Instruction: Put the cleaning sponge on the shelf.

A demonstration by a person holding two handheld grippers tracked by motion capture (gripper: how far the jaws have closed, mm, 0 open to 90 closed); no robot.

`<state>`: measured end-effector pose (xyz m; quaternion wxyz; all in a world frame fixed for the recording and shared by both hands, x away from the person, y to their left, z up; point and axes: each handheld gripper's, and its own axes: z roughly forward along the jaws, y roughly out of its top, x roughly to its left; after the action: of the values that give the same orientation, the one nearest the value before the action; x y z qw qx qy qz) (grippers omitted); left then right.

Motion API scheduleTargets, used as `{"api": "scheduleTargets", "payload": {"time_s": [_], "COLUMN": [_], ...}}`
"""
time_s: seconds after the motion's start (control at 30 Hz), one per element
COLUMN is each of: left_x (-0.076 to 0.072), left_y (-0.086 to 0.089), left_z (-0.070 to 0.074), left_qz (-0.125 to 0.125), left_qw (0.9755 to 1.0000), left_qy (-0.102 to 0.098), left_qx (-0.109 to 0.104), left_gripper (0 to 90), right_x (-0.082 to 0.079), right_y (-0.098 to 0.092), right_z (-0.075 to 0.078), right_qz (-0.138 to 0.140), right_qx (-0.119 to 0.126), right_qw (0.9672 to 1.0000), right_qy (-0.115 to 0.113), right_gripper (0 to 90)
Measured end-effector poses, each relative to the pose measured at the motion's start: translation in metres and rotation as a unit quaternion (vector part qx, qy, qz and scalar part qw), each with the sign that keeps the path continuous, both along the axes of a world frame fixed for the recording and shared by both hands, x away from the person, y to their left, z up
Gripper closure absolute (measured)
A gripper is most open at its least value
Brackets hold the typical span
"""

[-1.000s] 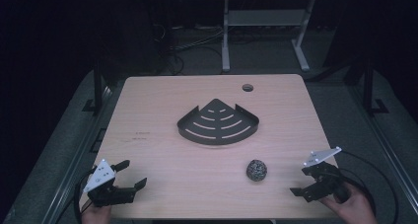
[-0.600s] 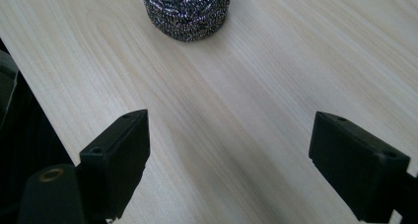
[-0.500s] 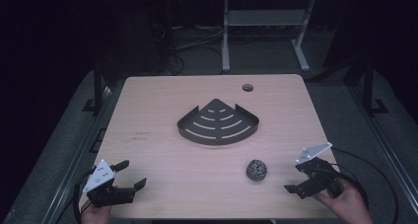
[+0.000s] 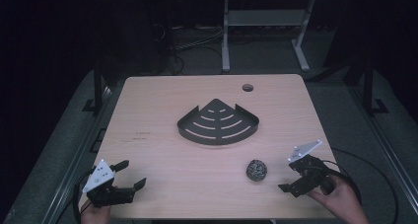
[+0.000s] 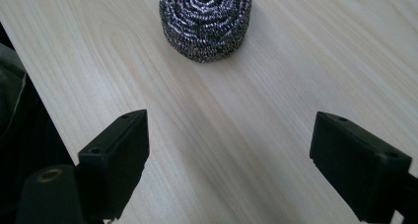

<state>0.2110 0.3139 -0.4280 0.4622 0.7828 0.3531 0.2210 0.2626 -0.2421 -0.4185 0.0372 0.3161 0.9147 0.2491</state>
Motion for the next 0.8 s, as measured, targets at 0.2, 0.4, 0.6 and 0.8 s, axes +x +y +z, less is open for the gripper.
{"api": "scheduleTargets", "payload": {"time_s": [0.2,0.4,0.6,0.8], "left_x": [0.000,0.000,0.000,0.000], "left_y": [0.001,0.001,0.002,0.001], "left_z": [0.000,0.001,0.001,0.001], "left_qz": [0.002,0.001,0.002,0.002], "left_qw": [1.0000,1.0000,1.0000,1.0000], "left_qy": [-0.001,-0.001,-0.001,-0.002], "left_qx": [-0.003,-0.003,-0.004,-0.003], "left_gripper": [13.3,13.3,13.3,13.3], "right_x": [0.004,0.009,0.012,0.015], "right_y": [0.011,0.018,0.028,0.038], "right_z": [0.001,0.001,0.002,0.001], "right_qz": [0.012,0.025,0.036,0.046], "right_qx": [-0.008,-0.017,-0.018,-0.025], "right_qw": [0.9999,0.9995,0.9992,0.9986], "right_qy": [0.003,0.005,0.003,0.003], "right_gripper": [14.8,14.7,14.7,14.7]}}
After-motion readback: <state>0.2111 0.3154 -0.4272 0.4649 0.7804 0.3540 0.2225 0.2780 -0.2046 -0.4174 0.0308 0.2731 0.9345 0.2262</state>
